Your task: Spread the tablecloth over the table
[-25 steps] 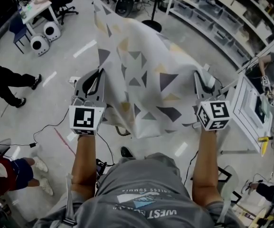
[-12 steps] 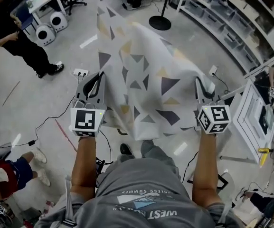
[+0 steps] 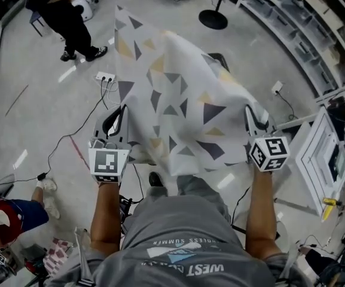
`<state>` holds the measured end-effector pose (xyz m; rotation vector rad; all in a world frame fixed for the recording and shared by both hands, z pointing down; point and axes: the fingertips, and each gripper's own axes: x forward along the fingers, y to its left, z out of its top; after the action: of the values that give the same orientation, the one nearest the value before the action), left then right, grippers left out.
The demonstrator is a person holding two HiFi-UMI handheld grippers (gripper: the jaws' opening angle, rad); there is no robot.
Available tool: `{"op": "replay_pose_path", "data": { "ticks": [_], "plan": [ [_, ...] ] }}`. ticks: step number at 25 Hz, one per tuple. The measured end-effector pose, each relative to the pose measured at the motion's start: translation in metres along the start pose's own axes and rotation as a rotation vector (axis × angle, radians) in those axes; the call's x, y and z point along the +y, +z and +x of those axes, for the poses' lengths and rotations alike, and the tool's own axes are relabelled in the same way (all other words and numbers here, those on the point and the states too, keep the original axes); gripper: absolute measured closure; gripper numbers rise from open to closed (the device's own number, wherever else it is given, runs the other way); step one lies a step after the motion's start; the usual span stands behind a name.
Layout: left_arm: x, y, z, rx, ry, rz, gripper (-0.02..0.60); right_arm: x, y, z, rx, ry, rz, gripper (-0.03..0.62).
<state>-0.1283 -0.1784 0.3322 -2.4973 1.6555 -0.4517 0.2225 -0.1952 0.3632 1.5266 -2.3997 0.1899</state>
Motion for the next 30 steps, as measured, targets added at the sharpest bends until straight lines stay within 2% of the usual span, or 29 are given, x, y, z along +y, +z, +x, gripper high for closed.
{"op": "replay_pose_path", "data": {
  "ticks": [9,19,23,30],
  "plan": [
    [0.008,-0.052,0.024,0.120,0.008,-0.051,0.584,-0.011,-0.042,0.044,0.085,0.044,0.008,0.580],
    [0.008,-0.118,0.036,0.251,0.018,-0.139,0.584,-0.021,-0.086,0.078,0.128,0.095,-0.002,0.579],
    [0.004,-0.136,0.043,0.291,0.033,-0.139,0.584,-0.027,-0.103,0.092,0.149,0.116,-0.010,0.579],
    [0.010,-0.186,0.088,0.379,0.049,-0.152,0.583,-0.043,-0.137,0.145,0.221,0.147,-0.061,0.577]
  ]
}}
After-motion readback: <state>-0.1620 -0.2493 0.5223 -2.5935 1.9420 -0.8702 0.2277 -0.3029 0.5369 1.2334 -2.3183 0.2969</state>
